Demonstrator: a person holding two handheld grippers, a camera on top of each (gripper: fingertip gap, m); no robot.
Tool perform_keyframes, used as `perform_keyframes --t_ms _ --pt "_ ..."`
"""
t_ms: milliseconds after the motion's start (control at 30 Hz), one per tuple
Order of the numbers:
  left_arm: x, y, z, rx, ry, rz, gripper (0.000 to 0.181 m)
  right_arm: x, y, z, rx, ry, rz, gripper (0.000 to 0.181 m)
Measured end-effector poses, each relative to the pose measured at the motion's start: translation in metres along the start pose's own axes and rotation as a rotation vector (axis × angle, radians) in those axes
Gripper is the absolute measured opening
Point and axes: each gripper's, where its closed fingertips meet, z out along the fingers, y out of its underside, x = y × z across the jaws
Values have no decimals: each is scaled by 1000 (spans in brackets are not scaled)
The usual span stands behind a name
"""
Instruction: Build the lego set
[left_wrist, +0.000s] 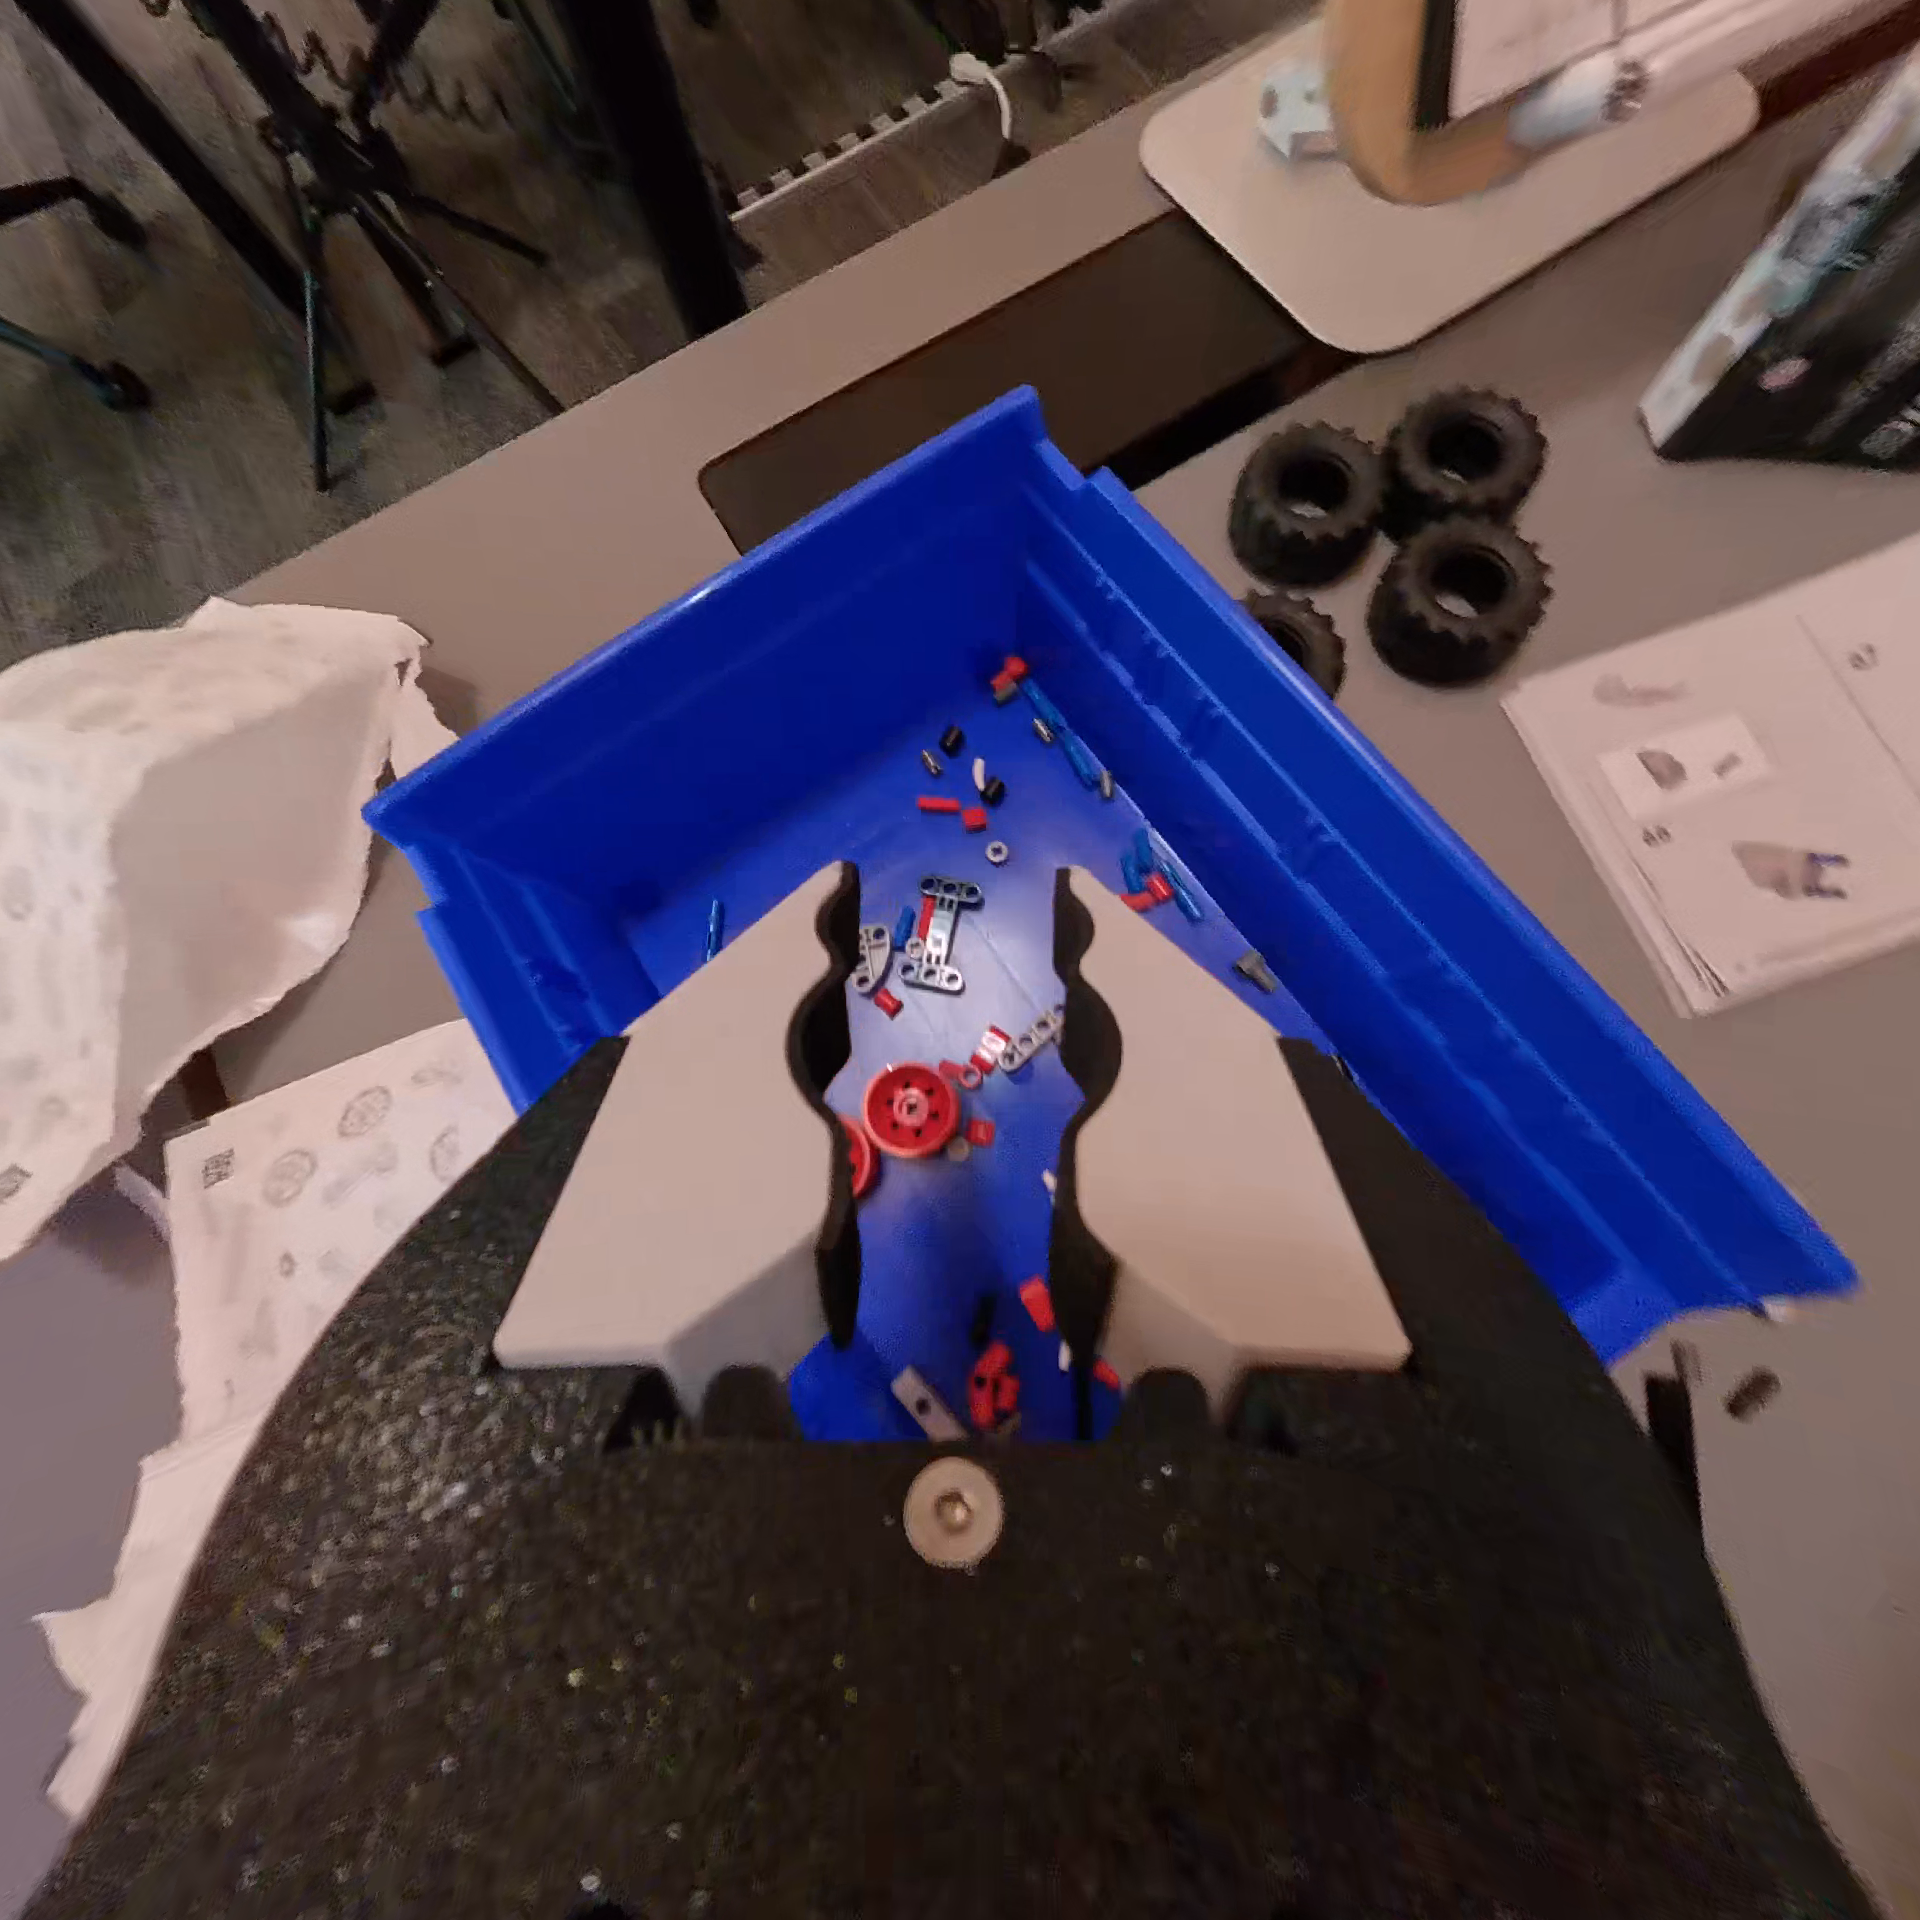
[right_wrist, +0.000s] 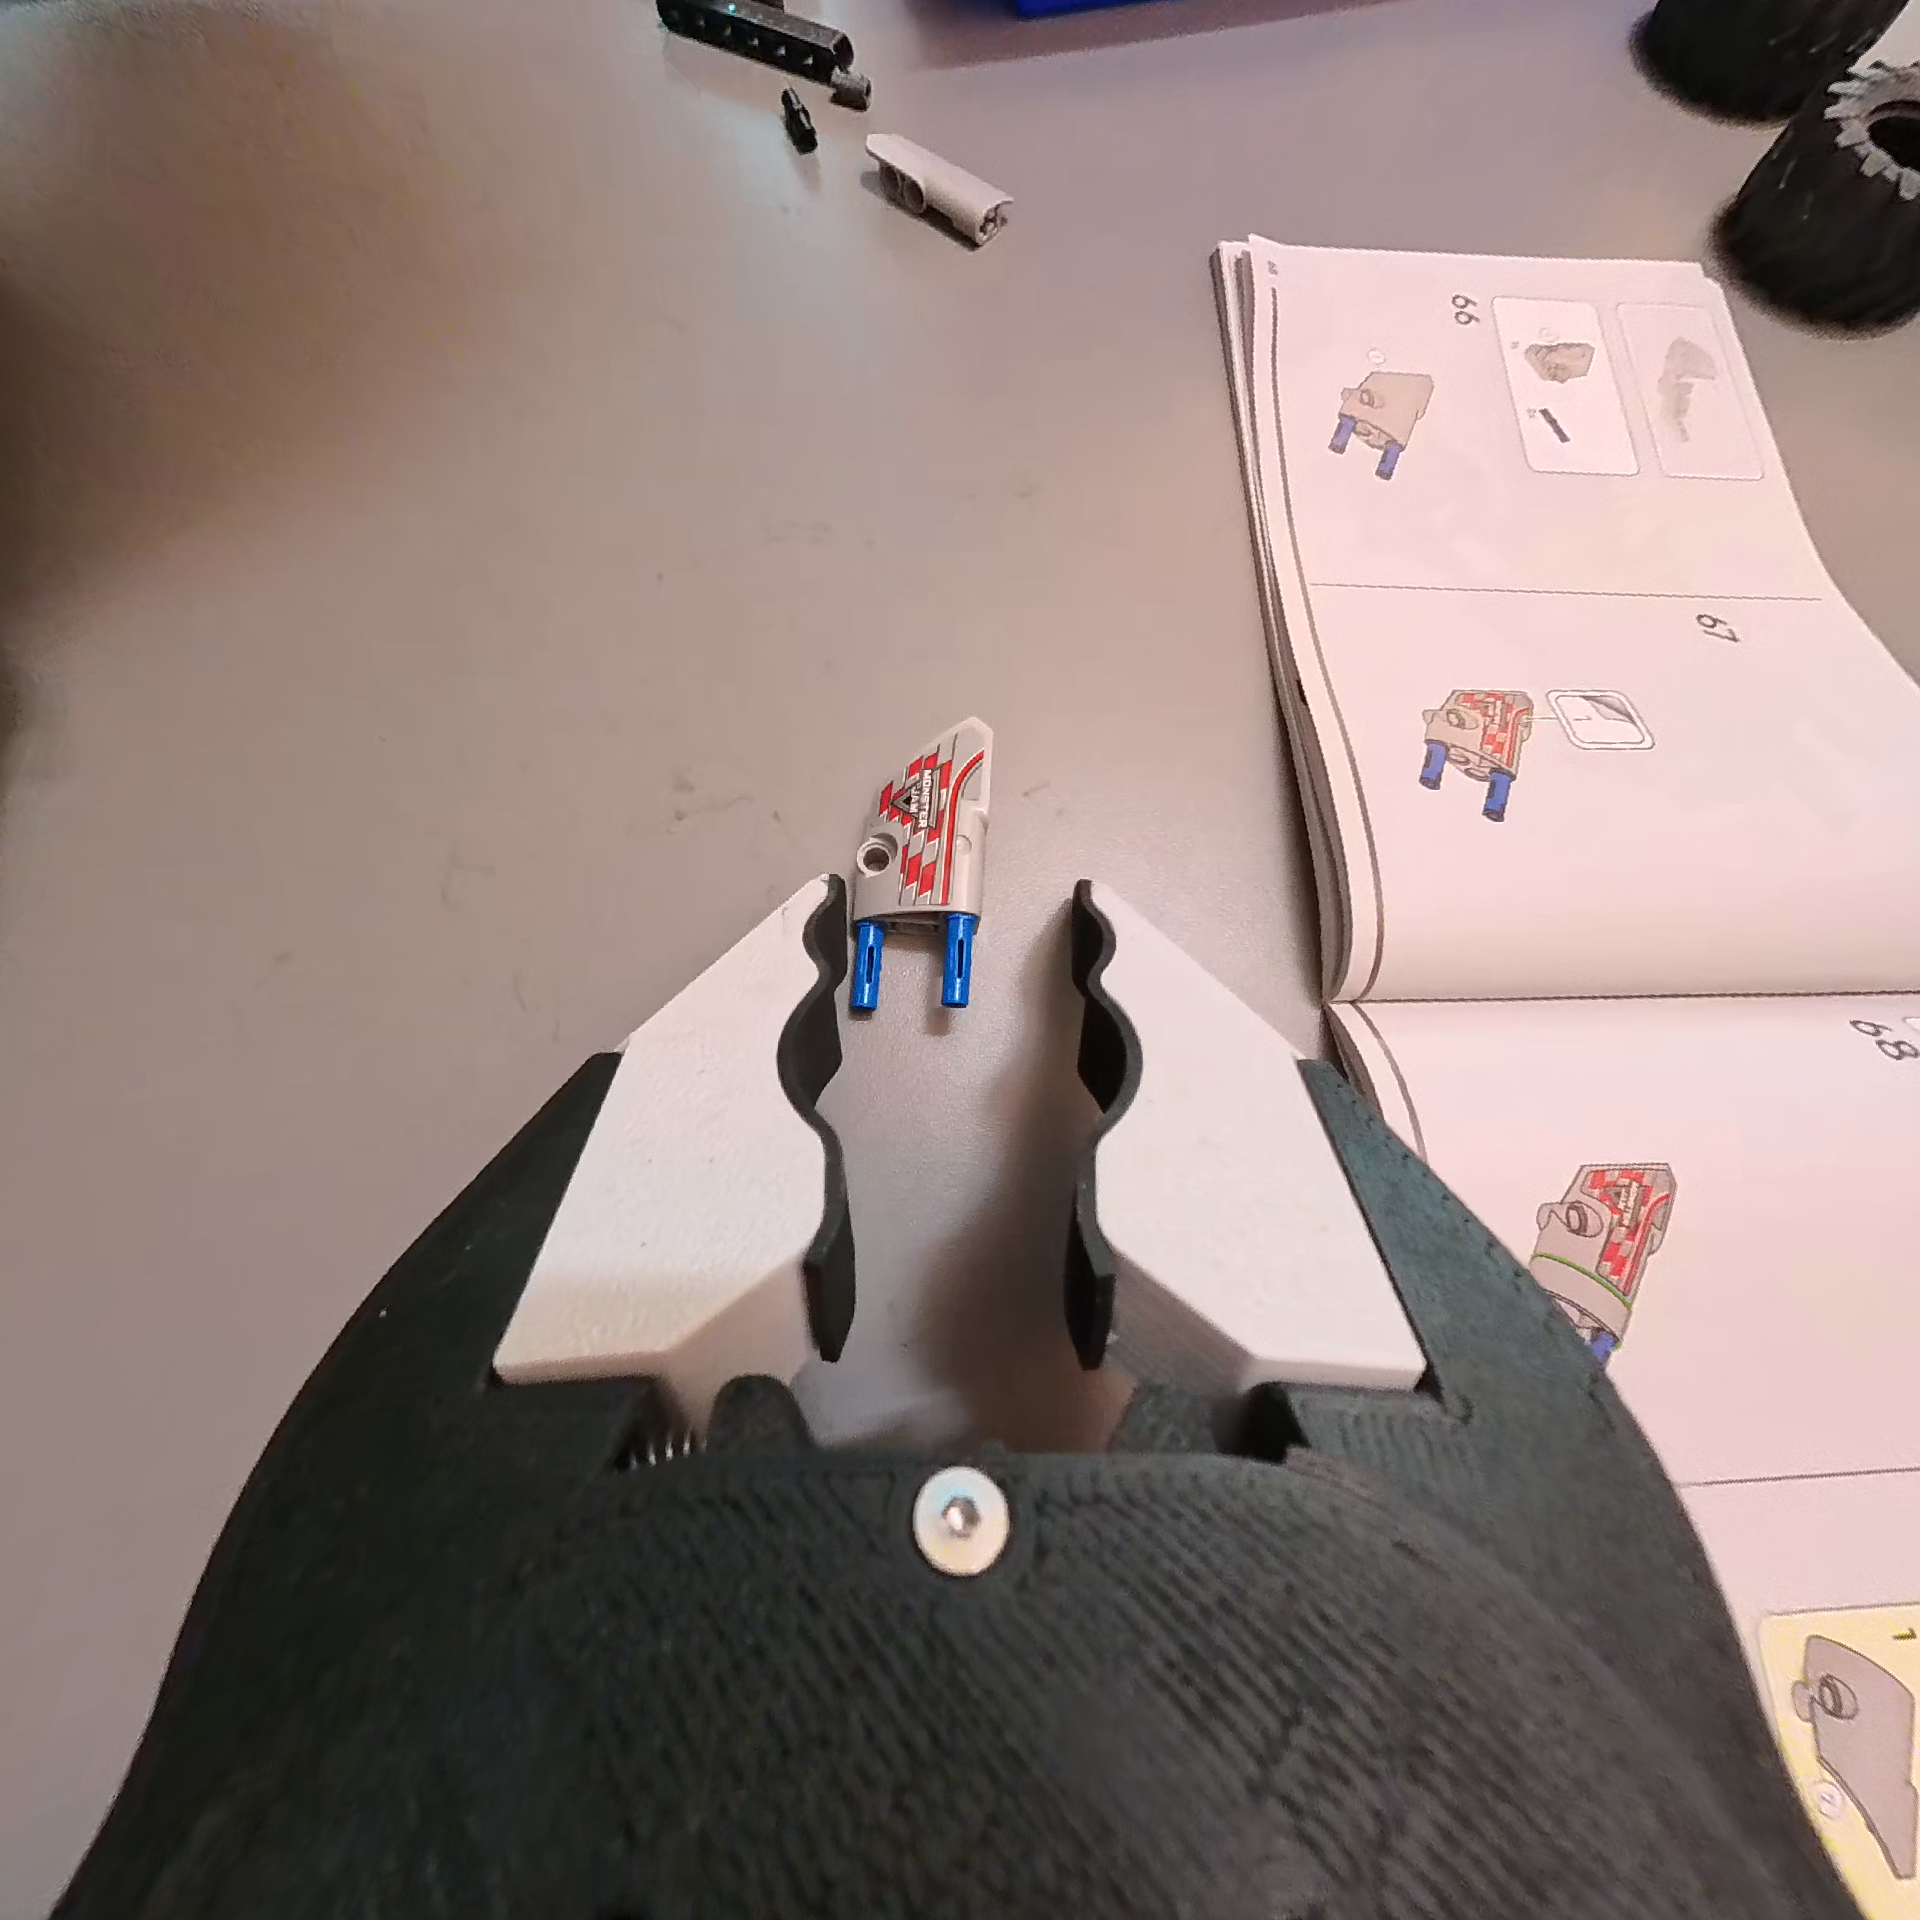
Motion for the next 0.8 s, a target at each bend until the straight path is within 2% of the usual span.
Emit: perform_keyframes --t_ms 33,100,167,233,300,367,500,633,733,800 --pt "-3 2 10 -10 -8 -18 34 0 0 0 -1 -7 8 42" --pt "-8 17 36 -85 -26 -58 35 1 0 0 -2 -9 16 41" --pt "-22 35 60 -174 -101 -98 36 1 0 0 -1 -2 9 41" --pt "-37 51 78 -235 -179 -123 37 1 0 0 1 9 -1 42" --pt "-42 68 88 -308 -194 -134 41 1 0 0 2 13 -6 42" --pt "-45 78 94 -336 -194 -140 45 1 0 0 3 18 -14 41" --pt "-34 82 104 -326 -89 -206 46 0 0 0 2 11 -10 41" --pt "-40 86 110 -320 -116 -254 30 1 0 0 4 20 -19 41" --pt "-44 80 105 -283 -147 -275 32 1 -1 -1 8 41 -41 41" --pt "-45 89 107 -327 -155 -274 32 1 -1 -1 8 38 -39 41"
